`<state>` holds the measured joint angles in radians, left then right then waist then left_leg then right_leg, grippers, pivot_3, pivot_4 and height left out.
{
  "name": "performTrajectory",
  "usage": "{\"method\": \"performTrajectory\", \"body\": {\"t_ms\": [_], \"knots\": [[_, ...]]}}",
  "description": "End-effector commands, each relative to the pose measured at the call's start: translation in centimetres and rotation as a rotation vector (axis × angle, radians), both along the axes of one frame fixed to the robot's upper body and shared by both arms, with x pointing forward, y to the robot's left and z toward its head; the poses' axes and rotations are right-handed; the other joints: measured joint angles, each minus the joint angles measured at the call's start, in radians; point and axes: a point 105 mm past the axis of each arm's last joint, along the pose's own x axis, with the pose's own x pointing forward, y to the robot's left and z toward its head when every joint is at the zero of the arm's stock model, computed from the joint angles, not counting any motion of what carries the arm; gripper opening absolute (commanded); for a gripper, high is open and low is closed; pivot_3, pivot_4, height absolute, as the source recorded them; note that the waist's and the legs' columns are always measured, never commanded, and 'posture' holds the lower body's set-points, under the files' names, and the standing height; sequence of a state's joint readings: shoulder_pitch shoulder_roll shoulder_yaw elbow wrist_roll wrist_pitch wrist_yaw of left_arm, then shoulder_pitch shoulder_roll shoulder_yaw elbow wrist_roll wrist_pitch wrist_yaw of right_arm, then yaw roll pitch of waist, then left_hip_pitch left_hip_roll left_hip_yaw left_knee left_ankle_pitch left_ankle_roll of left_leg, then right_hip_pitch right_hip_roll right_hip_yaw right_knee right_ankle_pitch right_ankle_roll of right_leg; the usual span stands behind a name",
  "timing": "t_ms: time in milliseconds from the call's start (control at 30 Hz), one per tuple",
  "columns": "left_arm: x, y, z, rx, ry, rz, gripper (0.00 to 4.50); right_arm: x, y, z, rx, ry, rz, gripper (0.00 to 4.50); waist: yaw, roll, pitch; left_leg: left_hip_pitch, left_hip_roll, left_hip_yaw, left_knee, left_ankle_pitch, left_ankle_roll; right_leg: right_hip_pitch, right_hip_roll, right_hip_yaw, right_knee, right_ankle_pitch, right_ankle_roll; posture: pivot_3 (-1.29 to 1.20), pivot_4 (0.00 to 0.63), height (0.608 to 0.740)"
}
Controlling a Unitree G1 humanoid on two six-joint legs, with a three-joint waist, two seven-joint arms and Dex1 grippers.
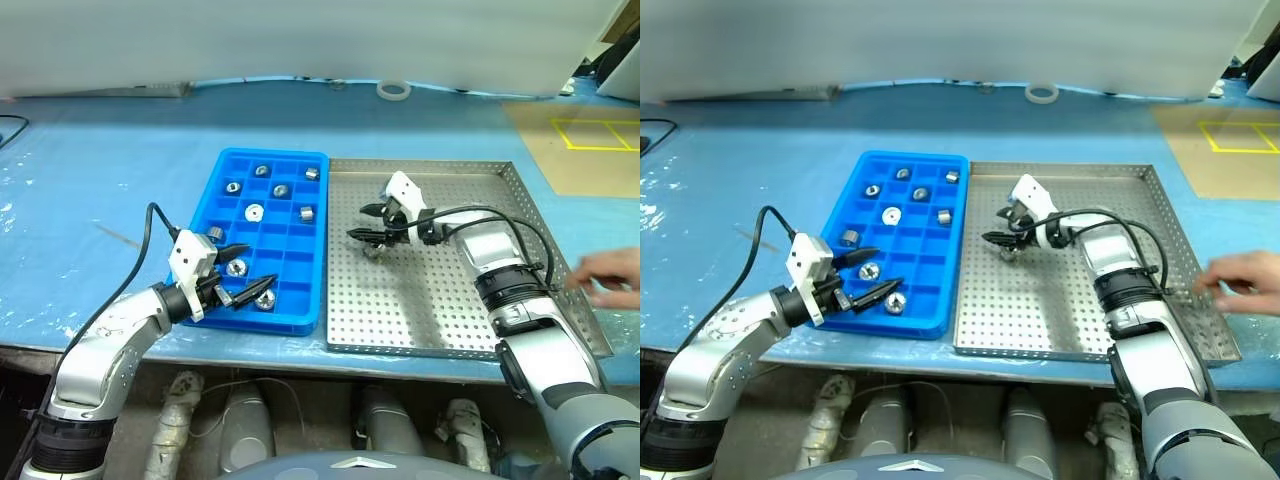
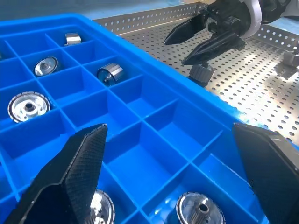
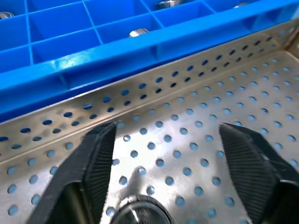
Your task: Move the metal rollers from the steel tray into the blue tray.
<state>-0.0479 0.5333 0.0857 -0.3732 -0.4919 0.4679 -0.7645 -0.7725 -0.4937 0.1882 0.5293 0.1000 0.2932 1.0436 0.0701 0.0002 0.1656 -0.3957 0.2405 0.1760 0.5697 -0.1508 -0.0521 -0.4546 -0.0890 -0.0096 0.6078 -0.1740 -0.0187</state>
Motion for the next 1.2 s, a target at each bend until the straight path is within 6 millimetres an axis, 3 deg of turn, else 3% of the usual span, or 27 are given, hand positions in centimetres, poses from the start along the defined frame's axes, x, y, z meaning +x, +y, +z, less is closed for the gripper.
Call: {"method": "performTrajectory", "body": {"t_ms": [33, 67, 167, 200, 267, 400, 467, 633, 767, 1000, 1200], "knots": [[0.1, -0.7, 0.8, -0.006, -0.023, -0.047, 4.50, -0.9, -0.1, 0.7, 0.017, -0.014, 0.034, 4.31, 0.000, 0.000, 0.000, 0.000, 0.000, 0.000, 0.000, 0.000, 0.000, 0.000, 0.000, 0.000, 0.000, 0.000, 0.000, 0.01, 0.150, 0.740], [0.2, -0.8, 0.9, -0.005, -0.023, -0.053, 4.50, -1.2, -0.2, 0.5, 0.015, -0.004, 0.039, 4.31, -0.001, 0.000, 0.000, 0.000, 0.000, 0.000, 0.000, 0.000, 0.000, 0.000, 0.000, 0.000, 0.000, 0.000, 0.000, -0.01, 0.150, 0.740], [0.4, -1.0, 1.1, -0.001, -0.025, -0.066, 4.50, -1.8, -0.4, -2.6, -0.068, 0.029, 0.011, 4.31, -0.004, 0.000, 0.000, 0.000, 0.000, 0.000, 0.000, 0.000, 0.000, -0.001, 0.000, 0.001, 0.000, 0.000, 0.000, -0.01, 0.150, 0.740], [0.4, -1.0, 1.1, 0.000, -0.025, -0.067, 4.50, -1.8, -0.5, -3.3, -0.089, 0.031, 0.000, 4.12, -0.003, 0.000, 0.000, 0.001, 0.001, 0.000, 0.000, 0.000, 0.000, 0.000, 0.001, 0.000, 0.000, 0.000, 0.000, -0.01, 0.150, 0.740], [0.5, -0.9, 1.2, 0.001, -0.026, -0.065, 4.50, -1.8, -0.3, -3.4, -0.075, 0.029, 0.000, 3.68, -0.005, 0.000, 0.000, 0.000, 0.000, 0.000, 0.000, 0.000, 0.000, 0.000, 0.000, 0.001, 0.000, 0.000, 0.000, -0.01, 0.150, 0.740], [0.4, -0.4, 1.1, 0.007, -0.029, -0.042, 4.50, -1.3, 0.1, -2.3, -0.054, 0.001, 0.011, 2.30, -0.008, 0.000, 0.000, 0.002, 0.000, 0.001, 0.000, 0.000, 0.000, 0.000, 0.000, 0.002, 0.000, 0.000, 0.000, 0.01, 0.150, 0.740], [0.2, -0.2, 1.2, 0.004, -0.034, -0.024, 4.50, -1.0, 0.8, -0.9, 0.001, -0.019, 0.025, 1.63, -0.009, 0.000, 0.000, 0.002, 0.000, 0.001, 0.000, 0.000, 0.000, 0.000, 0.000, 0.002, 0.001, 0.000, 0.000, 0.03, 0.150, 0.740], [-0.6, 0.9, 1.2, 0.007, -0.041, 0.040, 4.50, -0.7, 5.2, 4.9, 0.267, -0.073, 0.143, 1.63, -0.019, 0.000, 0.000, 0.000, 0.000, 0.000, 0.000, 0.000, 0.000, -0.002, 0.001, 0.002, 0.001, 0.000, 0.000, 0.12, 0.150, 0.740], [-1.8, 2.1, 1.2, 0.010, -0.044, 0.120, 4.50, -1.5, 8.5, 7.0, 0.356, -0.060, 0.285, 1.63, -0.007, 0.000, 0.000, 0.000, 0.000, 0.000, -0.002, 0.000, 0.000, -0.002, 0.001, 0.000, 0.000, 0.000, -0.001, 0.20, 0.150, 0.740], [-4.1, 3.0, 0.9, 0.017, -0.035, 0.231, 4.50, -2.3, 12.5, 4.3, 0.250, -0.011, 0.415, 1.63, 0.054, -0.001, 0.000, -0.003, 0.001, -0.002, -0.005, 0.000, -0.001, -0.002, 0.000, -0.005, -0.002, -0.001, -0.003, 0.37, 0.150, 0.740], [-5.8, 3.6, 0.7, 0.019, -0.019, 0.313, 4.50, -1.0, 13.6, 2.7, 0.181, -0.019, 0.377, 1.63, 0.085, 0.000, 0.001, -0.005, 0.002, -0.005, -0.005, 0.001, -0.001, -0.003, -0.001, -0.007, -0.001, -0.002, -0.002, 0.43, 0.150, 0.740]]}}
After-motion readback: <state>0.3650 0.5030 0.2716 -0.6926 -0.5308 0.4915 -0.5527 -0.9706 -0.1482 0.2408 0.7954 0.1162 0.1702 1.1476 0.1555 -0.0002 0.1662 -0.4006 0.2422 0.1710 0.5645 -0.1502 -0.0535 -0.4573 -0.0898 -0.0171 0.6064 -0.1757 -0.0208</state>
